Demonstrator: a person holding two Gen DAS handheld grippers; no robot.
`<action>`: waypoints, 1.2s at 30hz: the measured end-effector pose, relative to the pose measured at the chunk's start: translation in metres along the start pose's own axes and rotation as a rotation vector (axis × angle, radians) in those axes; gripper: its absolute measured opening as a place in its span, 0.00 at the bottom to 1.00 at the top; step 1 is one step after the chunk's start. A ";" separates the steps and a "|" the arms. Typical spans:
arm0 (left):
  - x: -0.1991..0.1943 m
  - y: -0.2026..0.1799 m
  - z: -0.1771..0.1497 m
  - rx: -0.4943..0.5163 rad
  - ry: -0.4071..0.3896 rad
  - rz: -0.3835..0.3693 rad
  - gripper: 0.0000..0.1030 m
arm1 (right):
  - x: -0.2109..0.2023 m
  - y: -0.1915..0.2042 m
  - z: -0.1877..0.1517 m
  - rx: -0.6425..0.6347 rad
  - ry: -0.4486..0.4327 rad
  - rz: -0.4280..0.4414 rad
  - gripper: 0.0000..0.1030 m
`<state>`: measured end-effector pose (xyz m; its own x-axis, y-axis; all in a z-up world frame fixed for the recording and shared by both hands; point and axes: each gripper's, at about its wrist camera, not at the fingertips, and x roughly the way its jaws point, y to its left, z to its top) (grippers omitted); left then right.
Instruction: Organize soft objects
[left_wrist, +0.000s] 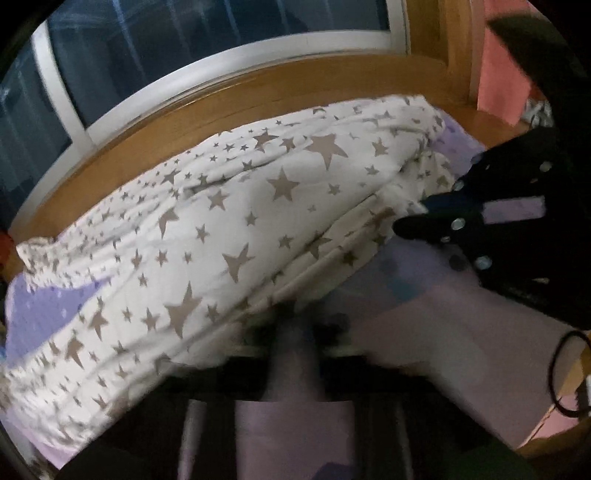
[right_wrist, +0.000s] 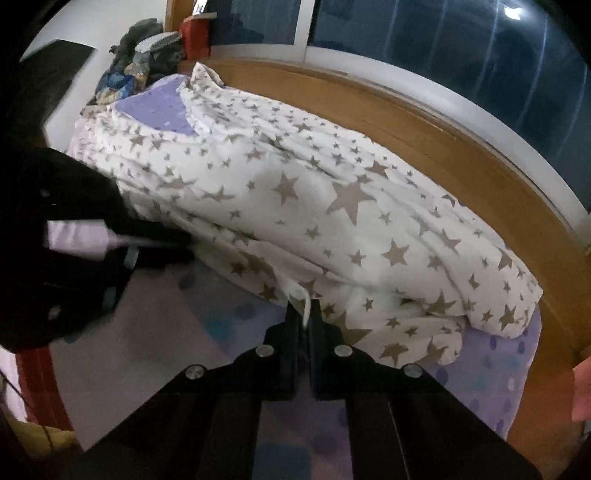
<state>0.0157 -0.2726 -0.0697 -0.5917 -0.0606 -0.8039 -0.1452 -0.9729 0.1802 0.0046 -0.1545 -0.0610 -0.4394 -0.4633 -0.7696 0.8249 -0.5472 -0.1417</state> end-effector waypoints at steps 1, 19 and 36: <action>-0.009 -0.002 0.002 0.005 -0.016 -0.022 0.00 | -0.010 -0.001 0.002 -0.004 -0.010 0.010 0.03; -0.127 -0.097 -0.056 0.076 0.011 -0.320 0.00 | -0.115 0.081 -0.111 -0.134 0.062 0.088 0.02; -0.119 -0.094 -0.037 0.144 -0.001 -0.305 0.22 | -0.132 -0.044 -0.190 1.143 -0.094 0.392 0.38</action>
<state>0.1291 -0.1825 -0.0115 -0.5047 0.2291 -0.8323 -0.4262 -0.9046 0.0094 0.0944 0.0633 -0.0715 -0.2935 -0.7582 -0.5822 0.1383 -0.6363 0.7590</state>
